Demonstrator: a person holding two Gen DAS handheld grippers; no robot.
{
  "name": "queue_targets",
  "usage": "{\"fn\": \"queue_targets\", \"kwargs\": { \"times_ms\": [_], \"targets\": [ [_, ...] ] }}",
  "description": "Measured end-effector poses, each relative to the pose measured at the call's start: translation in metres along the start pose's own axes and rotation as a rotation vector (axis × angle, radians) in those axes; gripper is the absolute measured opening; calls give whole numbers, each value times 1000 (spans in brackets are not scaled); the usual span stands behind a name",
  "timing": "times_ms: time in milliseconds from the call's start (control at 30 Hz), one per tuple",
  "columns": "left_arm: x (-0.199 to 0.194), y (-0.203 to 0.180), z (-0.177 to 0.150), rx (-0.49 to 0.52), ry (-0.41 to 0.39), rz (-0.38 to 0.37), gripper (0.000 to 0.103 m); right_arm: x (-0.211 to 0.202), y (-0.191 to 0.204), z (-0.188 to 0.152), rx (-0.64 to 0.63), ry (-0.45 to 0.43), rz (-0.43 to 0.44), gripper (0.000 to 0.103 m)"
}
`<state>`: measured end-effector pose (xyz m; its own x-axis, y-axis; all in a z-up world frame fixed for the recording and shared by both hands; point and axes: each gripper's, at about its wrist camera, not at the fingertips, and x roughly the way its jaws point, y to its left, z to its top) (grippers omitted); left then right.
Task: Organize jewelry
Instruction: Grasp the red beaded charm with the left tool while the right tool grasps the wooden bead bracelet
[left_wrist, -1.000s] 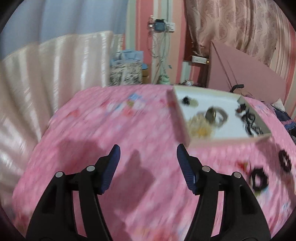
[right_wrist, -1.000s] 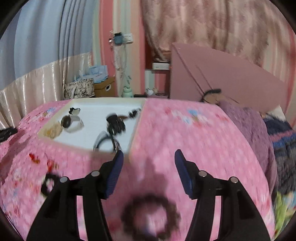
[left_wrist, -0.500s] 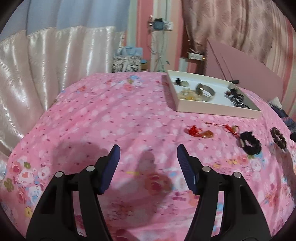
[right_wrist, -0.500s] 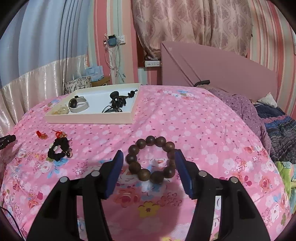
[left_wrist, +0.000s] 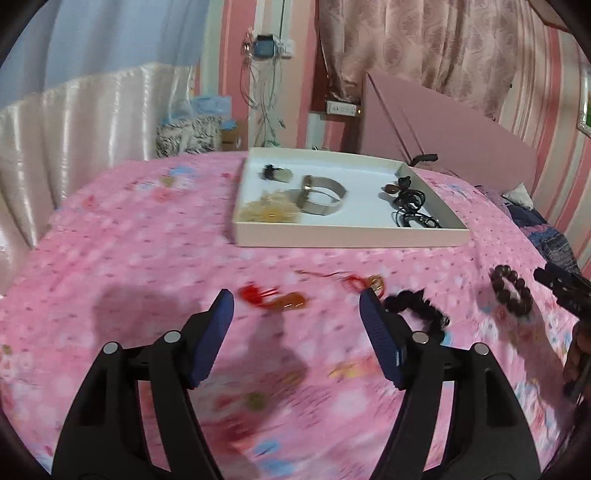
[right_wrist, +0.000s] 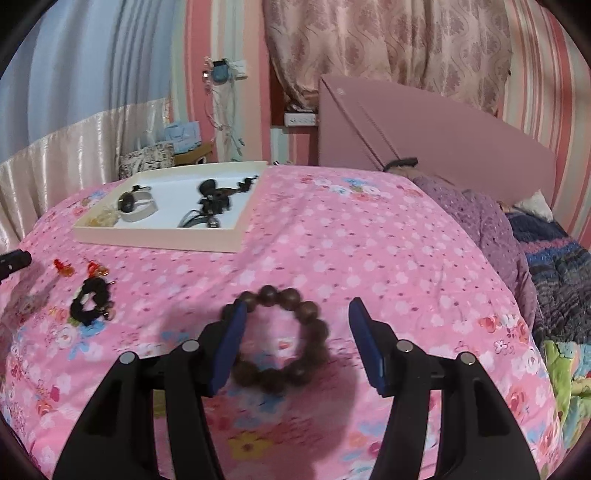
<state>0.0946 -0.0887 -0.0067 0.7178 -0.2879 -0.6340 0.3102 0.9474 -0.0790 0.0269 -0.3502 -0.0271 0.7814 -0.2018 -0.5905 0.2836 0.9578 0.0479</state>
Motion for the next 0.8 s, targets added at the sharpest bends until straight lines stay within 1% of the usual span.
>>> {"fn": "queue_targets", "kwargs": {
  "times_ms": [67, 100, 167, 267, 400, 433, 500, 533, 567, 633, 700, 733, 767, 800],
  "targets": [
    [13, -14, 7, 2, 13, -12, 70, 6, -11, 2, 31, 11, -2, 58],
    [20, -23, 11, 2, 24, -7, 70, 8, -14, 2, 38, 16, -3, 58],
    [31, -36, 17, 0, 39, -23, 70, 15, -19, 2, 44, 30, -6, 58],
    [52, -58, 22, 25, 67, -9, 70, 23, -21, 2, 43, 43, -6, 58],
    [76, -72, 19, 53, 109, 18, 69, 35, -19, 2, 47, 80, 13, 58],
    [84, -73, 18, 67, 127, 22, 67, 37, -19, 2, 48, 85, 12, 58],
    [94, -74, 16, 78, 153, 22, 52, 43, -20, 2, 55, 106, 16, 58],
    [101, -73, 15, 76, 178, 25, 48, 45, -21, 1, 60, 119, 14, 58],
    [107, -71, 14, 66, 207, 16, 41, 48, -23, 0, 66, 130, 12, 58],
    [109, -69, 14, 57, 205, 15, 37, 53, -24, -1, 74, 155, 12, 58],
    [109, -69, 13, 62, 200, 13, 29, 57, -22, -2, 67, 175, 20, 57],
    [108, -69, 12, 61, 196, 5, 21, 60, -20, -2, 55, 190, 24, 52],
    [107, -68, 11, 57, 193, -10, 13, 62, -18, -3, 46, 201, 24, 46],
    [107, -66, 11, 48, 190, -20, 11, 64, -17, -4, 35, 214, 22, 37]
  ]
}}
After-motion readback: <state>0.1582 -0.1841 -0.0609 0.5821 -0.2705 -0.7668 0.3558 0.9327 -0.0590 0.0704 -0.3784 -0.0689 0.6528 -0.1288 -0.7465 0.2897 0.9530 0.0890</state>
